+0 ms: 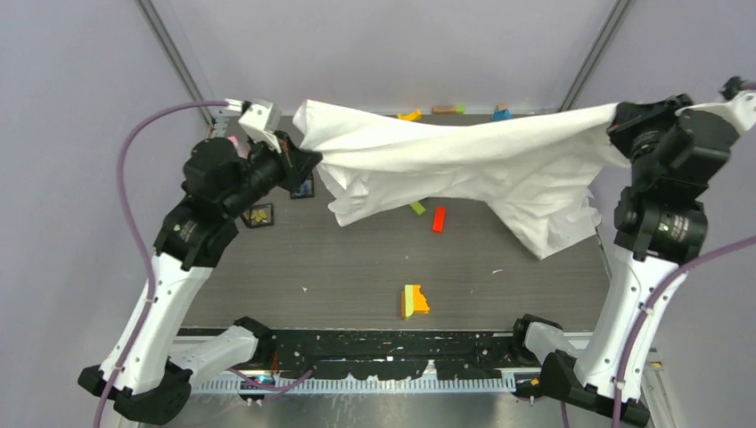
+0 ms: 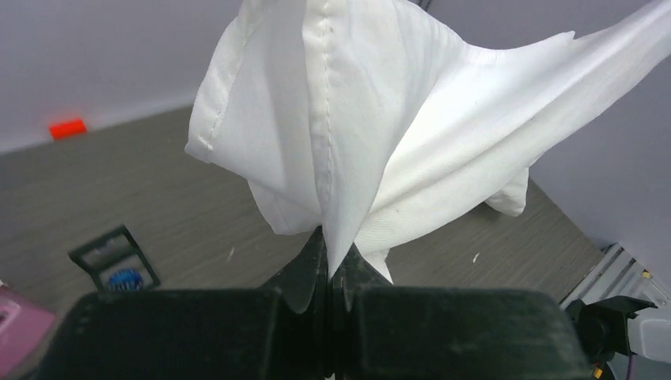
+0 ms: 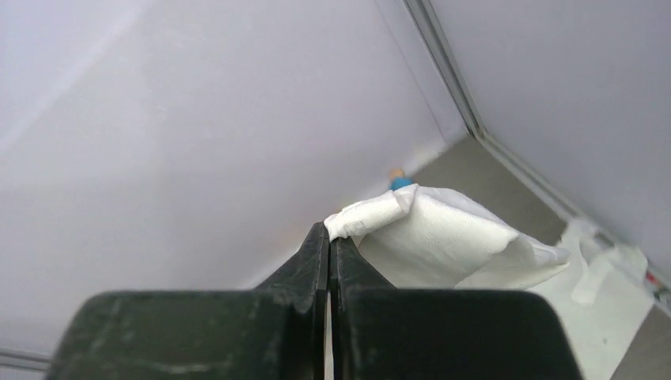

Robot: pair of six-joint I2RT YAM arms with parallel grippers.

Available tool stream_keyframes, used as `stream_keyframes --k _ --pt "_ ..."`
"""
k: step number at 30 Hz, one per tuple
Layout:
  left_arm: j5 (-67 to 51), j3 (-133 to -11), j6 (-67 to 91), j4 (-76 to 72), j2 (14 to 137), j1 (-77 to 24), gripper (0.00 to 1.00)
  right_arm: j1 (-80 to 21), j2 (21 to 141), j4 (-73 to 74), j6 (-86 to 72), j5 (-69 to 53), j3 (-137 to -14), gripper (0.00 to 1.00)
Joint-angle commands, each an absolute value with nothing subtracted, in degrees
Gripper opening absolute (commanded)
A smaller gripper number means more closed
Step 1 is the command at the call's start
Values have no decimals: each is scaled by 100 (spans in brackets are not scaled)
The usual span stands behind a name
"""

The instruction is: Pin the brooch onto the clothing

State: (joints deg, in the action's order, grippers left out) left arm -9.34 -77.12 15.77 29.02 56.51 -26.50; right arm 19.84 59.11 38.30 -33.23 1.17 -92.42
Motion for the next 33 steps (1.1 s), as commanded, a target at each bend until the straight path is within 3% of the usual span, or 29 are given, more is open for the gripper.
stream_keyframes --k 1,10,17,22,27,31,32,33 --pt "-1113 -9051 851 3663 5589 -2619 0 2023 5802 3928 -2945 96 -10764 1" --pt "-1597 -11428 907 4776 5767 -2619 0 2023 5537 3812 -2989 -834 -12665 1" --pt "-1440 -11740 1075 5003 5660 -2618 0 2023 5169 3659 -2924 -769 -12859 1" --pt "-502 -11260 834 4926 5877 -2619 0 2024 5106 3239 -2989 -598 -11939 1" --pt "1664 -10196 855 4592 6447 -2603 0 2022 5371 2300 -3360 -711 -10312 1" --pt "1526 -9259 1568 4489 6932 -2286 0 2021 6095 1607 -3495 -638 -9238 1" --pt "1270 -8929 1783 4319 6998 -2229 5 2021 6430 1465 -3515 -625 -9075 1" --pt "984 -8606 1948 4130 7051 -2217 18 2026 6826 1399 -3507 -664 -8819 6"
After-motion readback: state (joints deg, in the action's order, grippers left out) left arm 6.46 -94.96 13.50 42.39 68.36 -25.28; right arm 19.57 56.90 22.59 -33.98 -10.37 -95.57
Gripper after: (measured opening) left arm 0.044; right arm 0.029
